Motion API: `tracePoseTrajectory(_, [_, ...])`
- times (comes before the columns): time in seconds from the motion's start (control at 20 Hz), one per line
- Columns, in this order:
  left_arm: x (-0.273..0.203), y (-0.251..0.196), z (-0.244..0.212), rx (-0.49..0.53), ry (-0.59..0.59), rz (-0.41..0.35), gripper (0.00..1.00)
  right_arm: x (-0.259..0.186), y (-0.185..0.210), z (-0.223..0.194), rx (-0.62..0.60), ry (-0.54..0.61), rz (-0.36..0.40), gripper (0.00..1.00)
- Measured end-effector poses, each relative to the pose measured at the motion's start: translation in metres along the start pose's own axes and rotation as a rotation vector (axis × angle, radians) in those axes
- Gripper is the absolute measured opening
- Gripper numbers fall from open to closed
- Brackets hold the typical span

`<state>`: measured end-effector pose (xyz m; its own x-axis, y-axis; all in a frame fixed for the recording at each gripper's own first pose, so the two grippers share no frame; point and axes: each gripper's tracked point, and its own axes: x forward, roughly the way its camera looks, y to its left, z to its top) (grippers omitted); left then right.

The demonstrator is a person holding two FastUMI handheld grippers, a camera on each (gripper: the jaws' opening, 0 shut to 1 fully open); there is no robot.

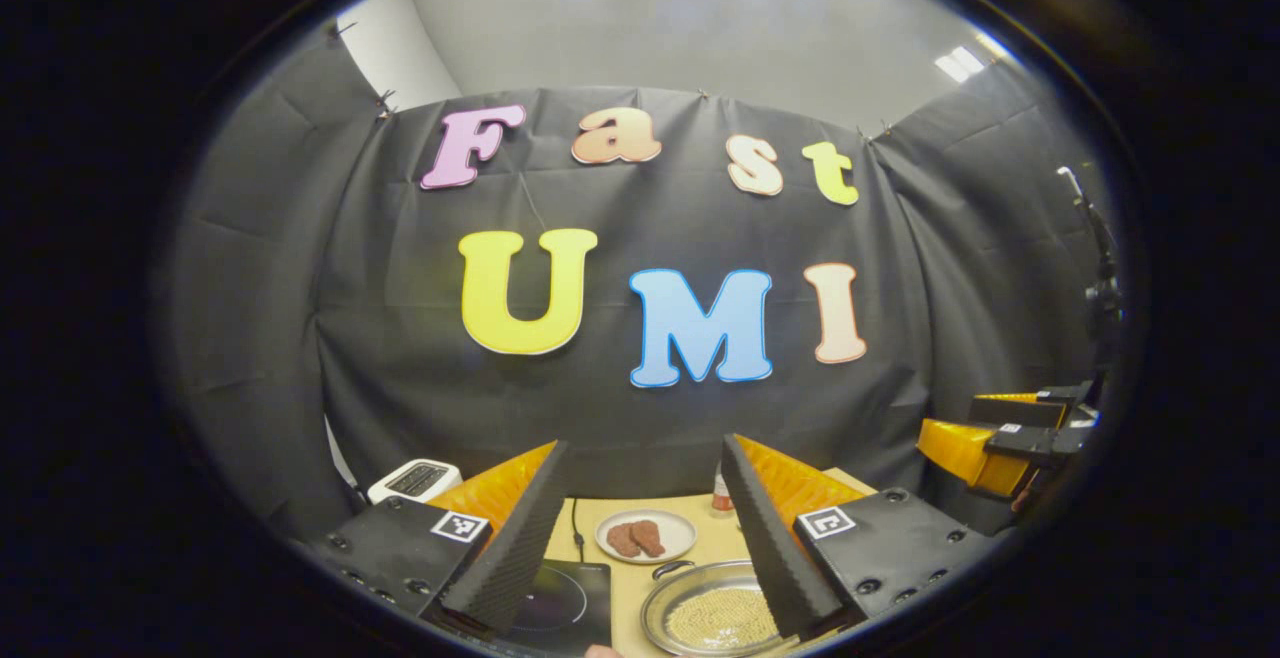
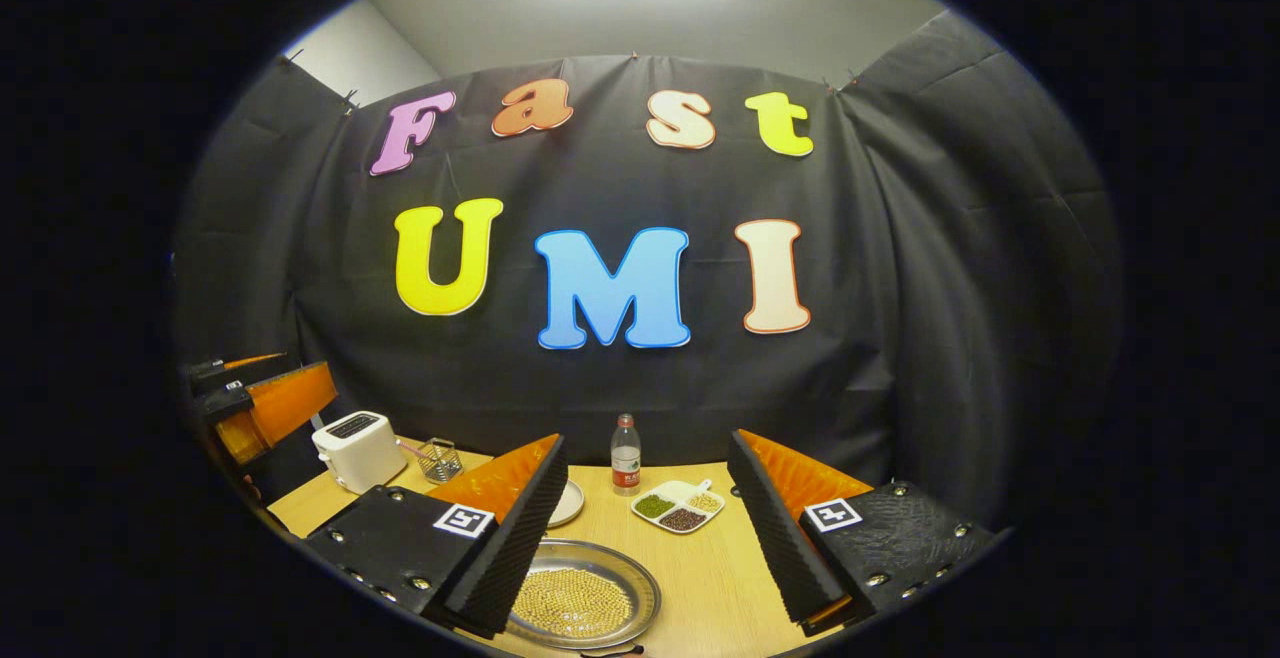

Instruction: First push the handle of the pot to place it horizontally, then grasp the pot with both hands and set it on the induction cooktop.

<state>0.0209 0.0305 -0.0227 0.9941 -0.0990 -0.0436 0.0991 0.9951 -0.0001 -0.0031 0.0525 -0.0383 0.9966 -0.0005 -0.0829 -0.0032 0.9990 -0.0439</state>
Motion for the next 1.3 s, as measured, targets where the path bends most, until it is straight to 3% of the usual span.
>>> tracePoseTrajectory(0.05, [0.001, 0.0, -0.002, 0.0, 0.005, 0.0, 0.96, 0.001, 0.003, -0.008, -0.005, 0.017, 0.01, 0.97])
tracePoseTrajectory(0.2, [-0.001, -0.001, -0.009, 0.001, 0.018, -0.005, 0.96, 0.0, 0.009, -0.036, -0.03, 0.082, 0.024, 0.83])
tracePoseTrajectory(0.3, [-0.003, 0.001, -0.012, 0.006, 0.025, -0.003, 0.95, 0.0, 0.015, -0.061, -0.02, 0.145, 0.043, 0.39])
tracePoseTrajectory(0.5, [-0.004, 0.008, -0.019, 0.011, 0.039, 0.009, 0.99, -0.006, 0.029, -0.12, 0.01, 0.332, 0.11, 0.02])
tracePoseTrajectory(0.85, [-0.011, 0.024, -0.028, 0.002, 0.06, 0.047, 0.95, -0.028, 0.045, -0.206, 0.018, 0.641, 0.217, 0.05])
tracePoseTrajectory(1.3, [-0.014, 0.04, -0.041, 0.003, 0.086, 0.091, 0.95, -0.057, 0.066, -0.279, 0.015, 0.905, 0.321, 0.05])
